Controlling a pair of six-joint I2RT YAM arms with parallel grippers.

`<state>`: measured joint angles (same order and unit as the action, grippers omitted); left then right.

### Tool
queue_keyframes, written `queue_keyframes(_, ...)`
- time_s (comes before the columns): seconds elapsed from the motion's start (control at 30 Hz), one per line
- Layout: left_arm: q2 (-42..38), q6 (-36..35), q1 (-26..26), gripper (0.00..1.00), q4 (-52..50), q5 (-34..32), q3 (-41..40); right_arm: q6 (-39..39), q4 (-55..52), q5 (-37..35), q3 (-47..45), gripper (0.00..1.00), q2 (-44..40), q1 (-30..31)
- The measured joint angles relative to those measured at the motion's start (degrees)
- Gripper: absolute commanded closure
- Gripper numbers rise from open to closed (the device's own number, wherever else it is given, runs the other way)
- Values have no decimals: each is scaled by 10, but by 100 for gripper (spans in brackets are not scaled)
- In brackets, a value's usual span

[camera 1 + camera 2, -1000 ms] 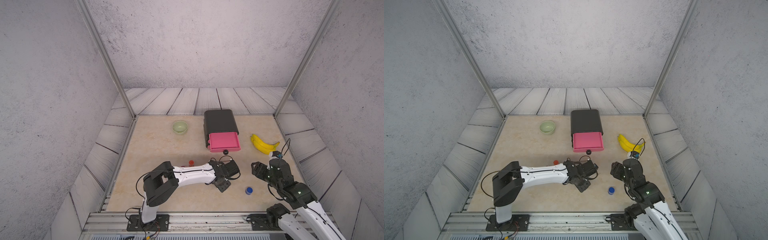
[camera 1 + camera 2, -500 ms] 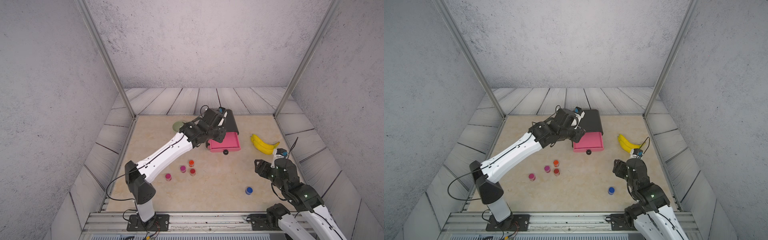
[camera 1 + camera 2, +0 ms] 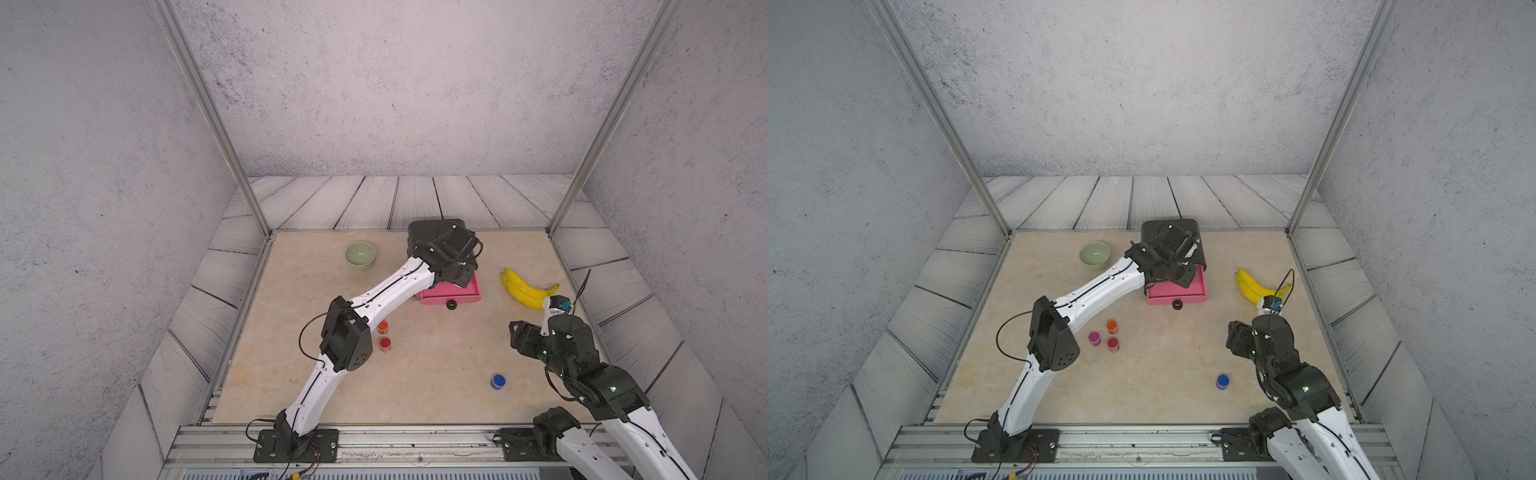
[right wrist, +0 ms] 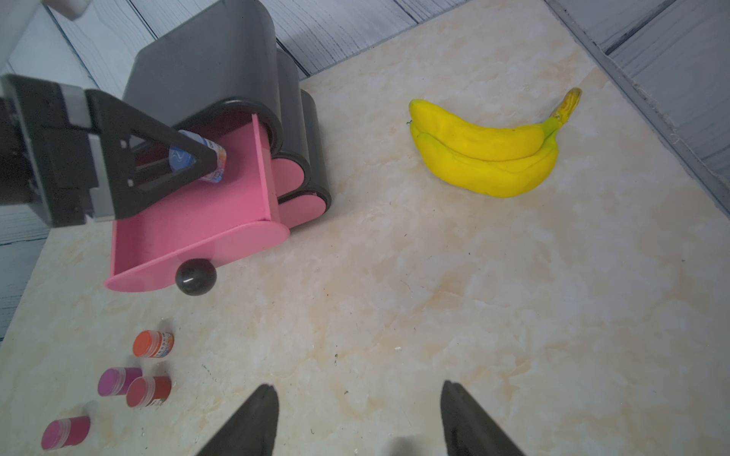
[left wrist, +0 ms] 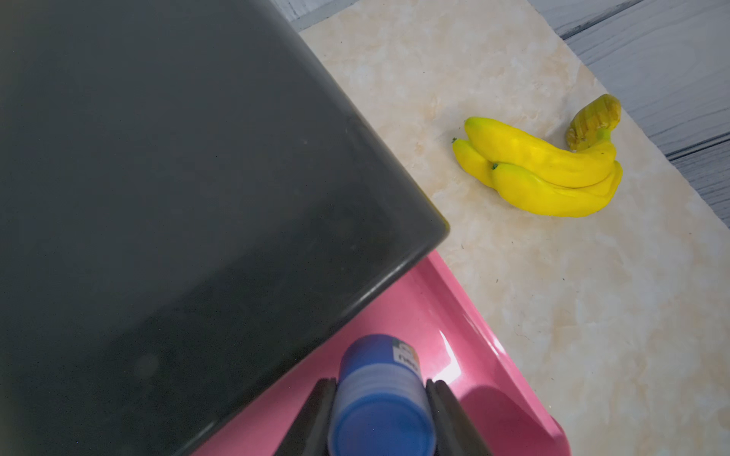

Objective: Put the paint cans in the drawer according to color
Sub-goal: Place the paint can in the drawer, then pick up the paint can at the center of the board.

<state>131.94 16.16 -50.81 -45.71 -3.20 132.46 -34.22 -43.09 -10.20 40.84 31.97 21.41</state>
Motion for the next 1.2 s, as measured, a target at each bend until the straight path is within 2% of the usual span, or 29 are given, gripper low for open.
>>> queue_keyframes(0.1,8,9,0,44,-1,-3,3,4,-8,3,1,31,0,0)
queue_keyframes(0.2,11,18,0,39,-5,-2,9,6,-16,6,3,31,0,0)
queue_keyframes(0.4,3,25,0,39,-13,6,28,15,-39,28,24,30,5,-1)
queue_keyframes(0.53,-65,17,0,37,-22,10,-7,16,-68,87,57,31,35,-2)
queue_keyframes(0.6,-147,8,1,31,-10,10,-75,13,-85,130,70,33,57,-2)
queue_keyframes(0.67,-256,0,1,26,21,7,-184,4,-104,167,75,41,73,-2)
queue_keyframes(0.77,-445,4,1,1,106,-18,-396,-20,-145,199,70,41,91,0)
queue_keyframes(0.9,-667,58,10,1,205,-85,-695,-55,-189,190,30,30,102,7)
queue_keyframes(1.03,-753,99,35,1,224,-116,-859,-86,-203,168,-14,29,126,8)
queue_keyframes(1.1,-774,116,43,1,224,-125,-904,-100,-188,165,-33,29,152,8)
queue_keyframes(1.2,-788,136,45,1,231,-129,-927,-107,-141,175,-54,29,195,8)
